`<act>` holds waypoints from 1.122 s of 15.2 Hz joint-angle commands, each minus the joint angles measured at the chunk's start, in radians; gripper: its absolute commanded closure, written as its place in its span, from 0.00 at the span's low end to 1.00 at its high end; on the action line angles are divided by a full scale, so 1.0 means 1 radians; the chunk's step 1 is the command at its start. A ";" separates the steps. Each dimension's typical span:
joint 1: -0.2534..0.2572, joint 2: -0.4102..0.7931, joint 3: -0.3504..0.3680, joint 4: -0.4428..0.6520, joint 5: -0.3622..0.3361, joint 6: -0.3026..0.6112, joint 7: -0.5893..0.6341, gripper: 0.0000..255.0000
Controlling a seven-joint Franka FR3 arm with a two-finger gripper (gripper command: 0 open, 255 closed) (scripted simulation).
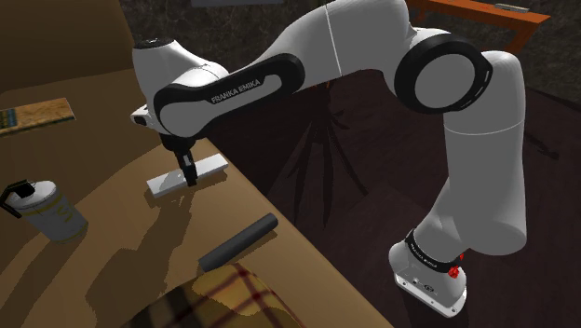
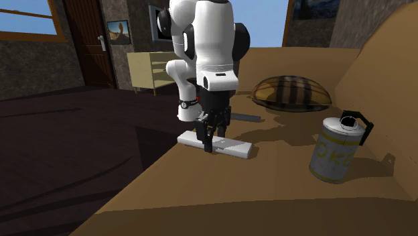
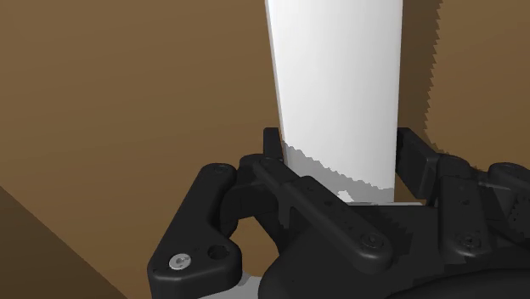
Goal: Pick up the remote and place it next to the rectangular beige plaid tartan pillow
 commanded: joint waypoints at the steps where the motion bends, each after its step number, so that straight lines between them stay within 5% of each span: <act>1: 0.000 0.001 0.000 -0.001 0.000 0.000 0.000 1.00; 17: 0.000 -0.044 0.009 0.093 0.016 -0.137 -0.009 1.00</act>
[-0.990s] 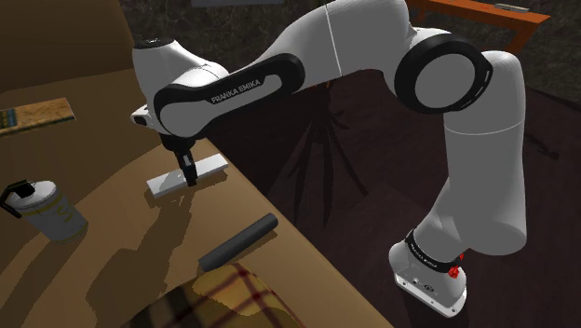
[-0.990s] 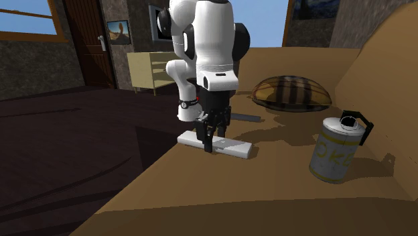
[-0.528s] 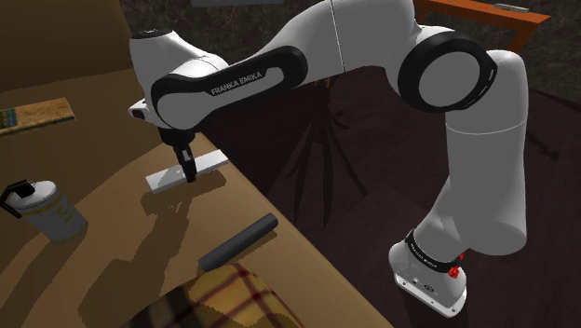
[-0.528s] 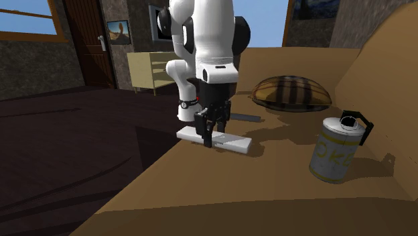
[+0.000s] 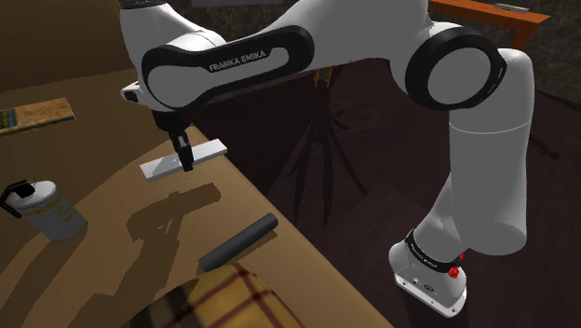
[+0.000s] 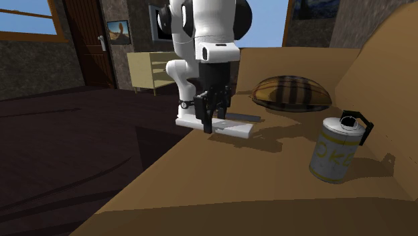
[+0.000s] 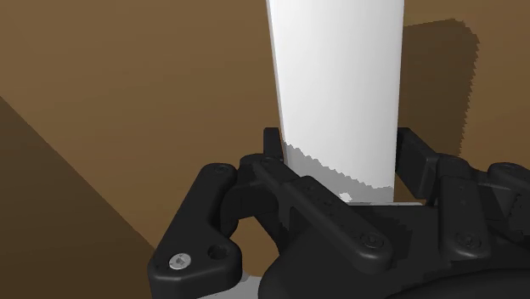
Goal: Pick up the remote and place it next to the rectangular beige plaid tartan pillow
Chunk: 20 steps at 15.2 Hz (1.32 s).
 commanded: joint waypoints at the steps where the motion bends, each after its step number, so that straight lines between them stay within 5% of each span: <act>1: 0.002 -0.002 0.001 0.024 0.001 -0.026 0.000 1.00; 20: 0.025 0.003 0.006 0.290 0.004 -0.285 -0.008 1.00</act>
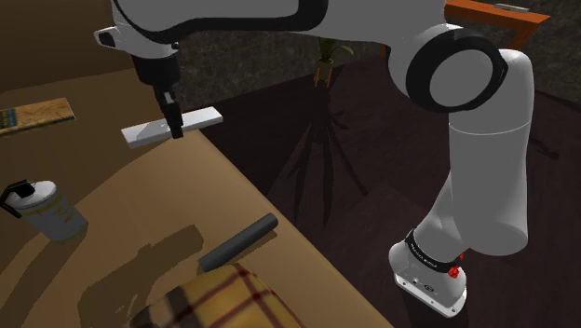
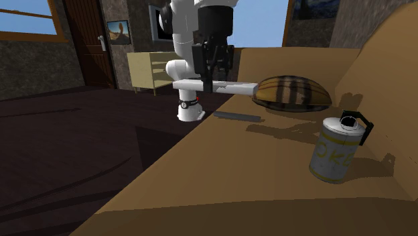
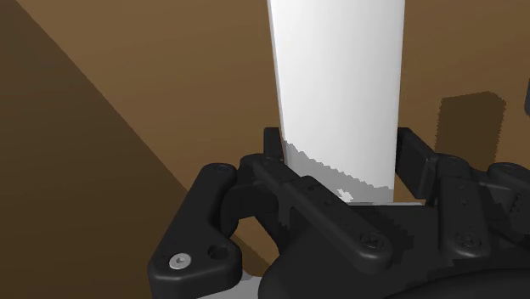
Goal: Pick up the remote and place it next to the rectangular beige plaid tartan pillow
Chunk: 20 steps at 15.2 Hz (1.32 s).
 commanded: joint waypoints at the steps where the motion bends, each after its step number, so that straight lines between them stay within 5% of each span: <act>1: 0.004 0.003 0.000 0.033 -0.001 -0.030 0.000 1.00; 8: 0.027 0.046 -0.001 0.195 -0.011 -0.149 -0.002 1.00; 13: -0.017 -0.226 0.028 -0.215 0.054 -0.005 0.031 1.00; 20: -0.019 -0.509 0.054 -0.571 0.144 0.083 0.060 1.00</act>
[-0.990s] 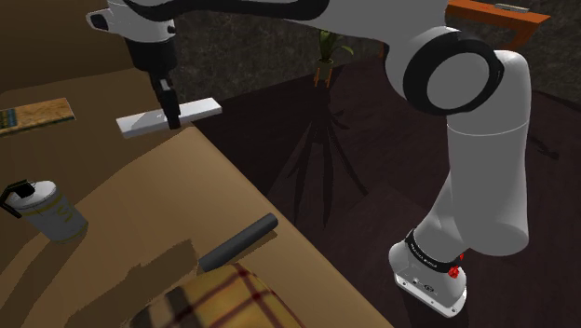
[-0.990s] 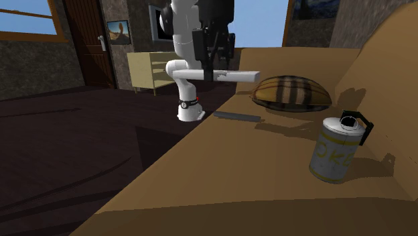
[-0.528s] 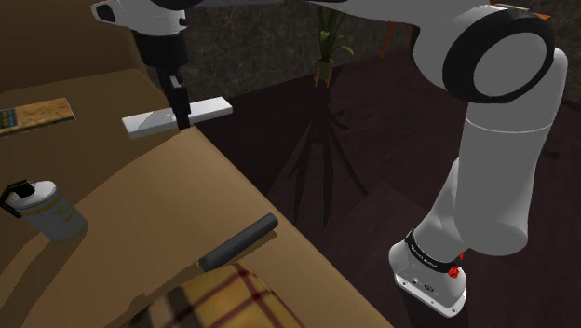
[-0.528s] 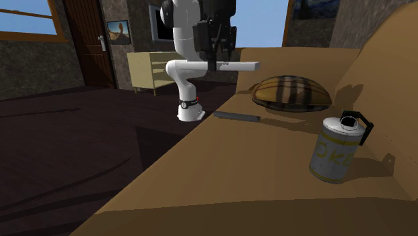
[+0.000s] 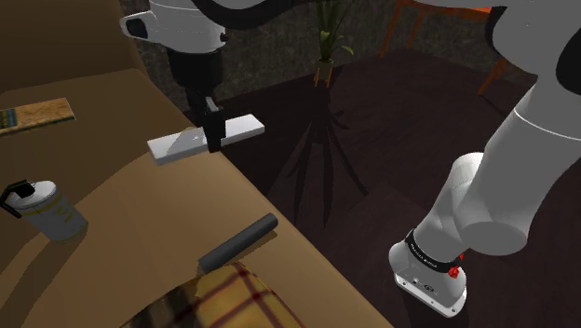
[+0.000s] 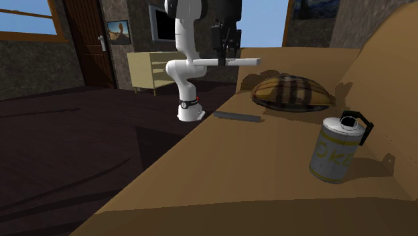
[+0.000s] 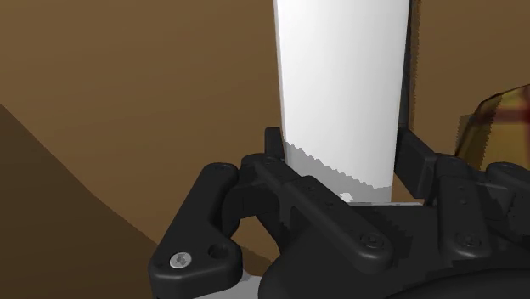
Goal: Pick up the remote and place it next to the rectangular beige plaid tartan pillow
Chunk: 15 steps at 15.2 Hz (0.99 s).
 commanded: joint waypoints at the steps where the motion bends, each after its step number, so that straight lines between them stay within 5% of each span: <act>1: 0.001 -0.086 0.004 -0.104 0.030 0.023 0.002 1.00; 15: 0.113 -0.553 0.054 -0.522 0.210 0.006 0.092 1.00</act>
